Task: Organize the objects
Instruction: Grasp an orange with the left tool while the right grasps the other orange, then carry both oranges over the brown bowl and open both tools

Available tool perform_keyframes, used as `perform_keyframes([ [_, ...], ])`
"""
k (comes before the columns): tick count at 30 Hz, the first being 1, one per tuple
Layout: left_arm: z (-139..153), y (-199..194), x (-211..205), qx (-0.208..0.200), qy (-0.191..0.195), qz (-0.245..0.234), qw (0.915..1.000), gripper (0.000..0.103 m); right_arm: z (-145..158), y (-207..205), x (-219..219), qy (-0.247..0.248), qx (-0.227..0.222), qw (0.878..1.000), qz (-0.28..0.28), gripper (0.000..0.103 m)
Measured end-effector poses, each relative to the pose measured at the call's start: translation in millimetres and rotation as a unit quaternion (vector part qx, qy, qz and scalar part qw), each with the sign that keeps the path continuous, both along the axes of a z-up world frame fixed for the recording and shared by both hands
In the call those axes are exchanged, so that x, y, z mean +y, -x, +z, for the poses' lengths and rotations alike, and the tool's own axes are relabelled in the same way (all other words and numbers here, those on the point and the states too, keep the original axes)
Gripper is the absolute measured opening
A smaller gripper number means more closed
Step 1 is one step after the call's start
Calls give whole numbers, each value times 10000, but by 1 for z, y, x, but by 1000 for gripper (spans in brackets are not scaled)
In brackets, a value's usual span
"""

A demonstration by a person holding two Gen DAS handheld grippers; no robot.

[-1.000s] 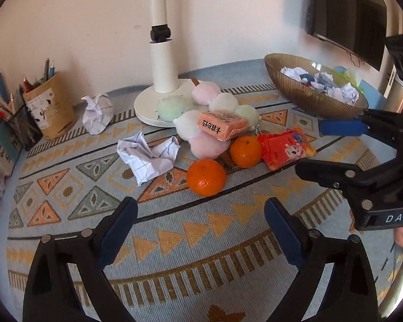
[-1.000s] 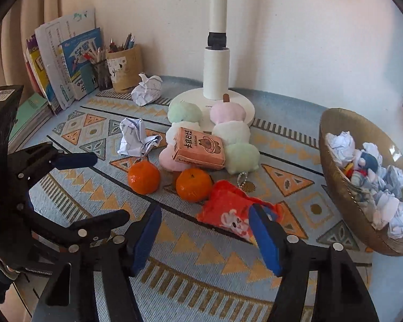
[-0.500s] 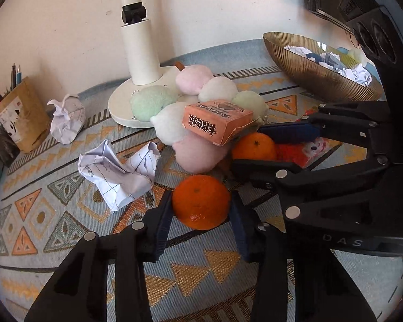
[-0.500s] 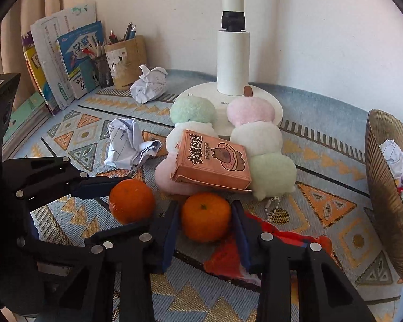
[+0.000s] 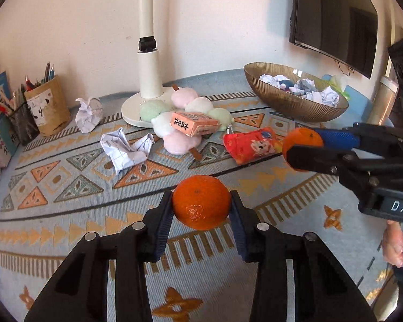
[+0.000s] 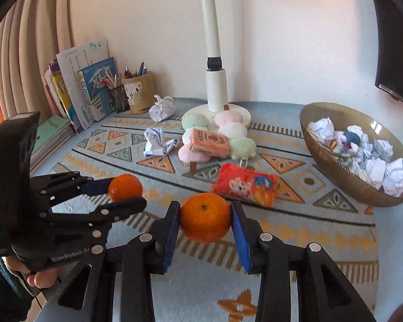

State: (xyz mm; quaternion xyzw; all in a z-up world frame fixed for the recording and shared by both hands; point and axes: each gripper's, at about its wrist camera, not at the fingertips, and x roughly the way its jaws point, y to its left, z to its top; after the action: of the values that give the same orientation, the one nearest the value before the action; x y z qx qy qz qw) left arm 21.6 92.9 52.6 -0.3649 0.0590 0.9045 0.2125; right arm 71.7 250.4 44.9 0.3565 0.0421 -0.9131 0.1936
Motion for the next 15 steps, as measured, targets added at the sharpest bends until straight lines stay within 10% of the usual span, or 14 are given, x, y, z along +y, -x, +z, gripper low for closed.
perform_keyframes([
  [15, -7, -21, -7, 380, -28, 719, 9967, 37, -47, -7, 23, -141, -688, 9968, -391, 42],
])
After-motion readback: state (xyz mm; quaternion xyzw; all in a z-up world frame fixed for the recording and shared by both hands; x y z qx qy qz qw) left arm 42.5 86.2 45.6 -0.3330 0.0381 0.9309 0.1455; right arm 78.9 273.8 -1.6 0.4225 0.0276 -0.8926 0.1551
